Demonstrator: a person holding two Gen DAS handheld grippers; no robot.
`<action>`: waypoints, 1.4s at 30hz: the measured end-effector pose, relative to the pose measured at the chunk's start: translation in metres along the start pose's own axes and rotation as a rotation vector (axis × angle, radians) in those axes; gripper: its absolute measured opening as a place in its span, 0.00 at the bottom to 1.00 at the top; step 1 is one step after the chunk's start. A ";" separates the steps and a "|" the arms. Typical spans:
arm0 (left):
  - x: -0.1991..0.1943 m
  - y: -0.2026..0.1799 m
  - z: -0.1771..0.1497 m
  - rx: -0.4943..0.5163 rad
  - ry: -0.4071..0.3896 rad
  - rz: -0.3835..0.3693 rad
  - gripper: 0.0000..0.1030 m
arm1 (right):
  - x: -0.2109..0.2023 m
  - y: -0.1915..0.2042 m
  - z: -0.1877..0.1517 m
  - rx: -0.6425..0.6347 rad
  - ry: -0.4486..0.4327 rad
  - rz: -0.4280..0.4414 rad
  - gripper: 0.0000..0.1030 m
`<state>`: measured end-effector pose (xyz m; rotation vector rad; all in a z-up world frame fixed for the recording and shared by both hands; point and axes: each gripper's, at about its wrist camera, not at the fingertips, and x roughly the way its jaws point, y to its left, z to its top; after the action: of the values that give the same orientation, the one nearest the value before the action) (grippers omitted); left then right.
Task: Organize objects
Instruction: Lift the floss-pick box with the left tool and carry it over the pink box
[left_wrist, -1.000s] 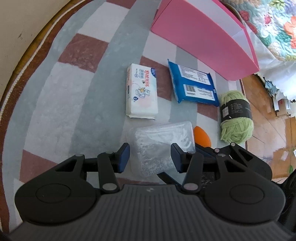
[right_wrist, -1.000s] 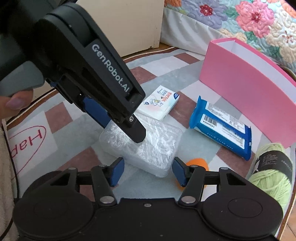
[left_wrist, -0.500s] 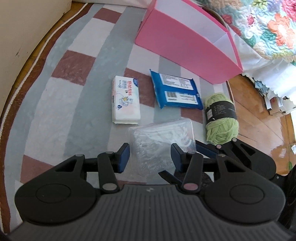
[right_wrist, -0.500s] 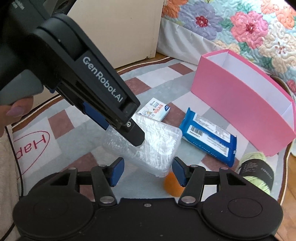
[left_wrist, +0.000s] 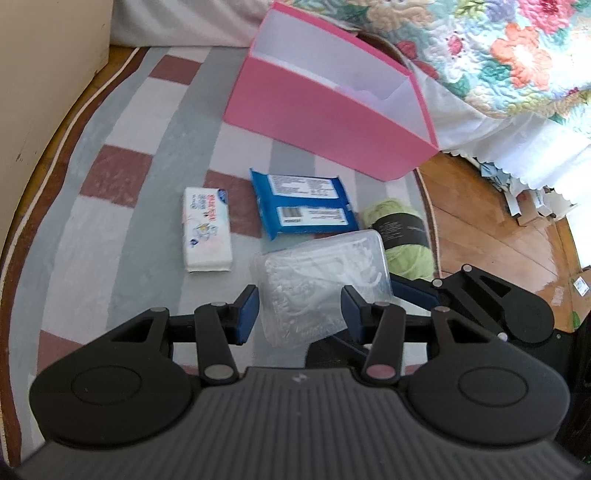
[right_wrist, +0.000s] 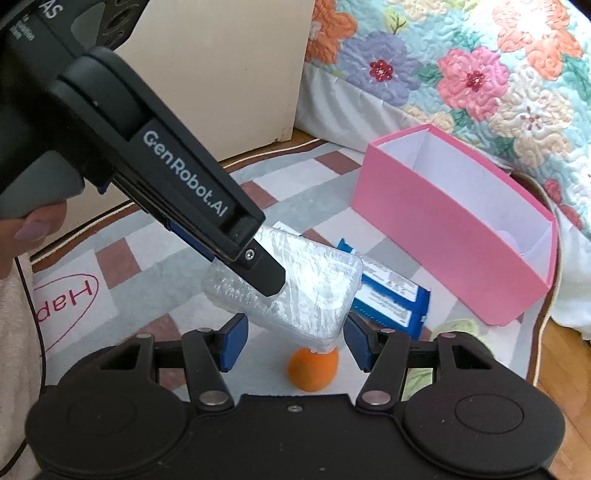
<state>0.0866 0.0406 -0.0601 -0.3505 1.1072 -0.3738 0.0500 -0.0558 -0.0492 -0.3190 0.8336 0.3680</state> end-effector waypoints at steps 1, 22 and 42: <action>-0.002 -0.004 0.001 0.007 -0.001 0.000 0.46 | -0.003 -0.002 0.001 0.000 -0.002 -0.001 0.61; -0.028 -0.081 0.052 0.158 -0.044 -0.015 0.46 | -0.054 -0.051 0.027 0.051 -0.083 -0.097 0.61; -0.025 -0.118 0.101 0.219 -0.061 -0.038 0.46 | -0.068 -0.097 0.054 0.129 -0.101 -0.126 0.60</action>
<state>0.1547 -0.0433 0.0539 -0.1882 0.9906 -0.5097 0.0856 -0.1325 0.0498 -0.2297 0.7301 0.2096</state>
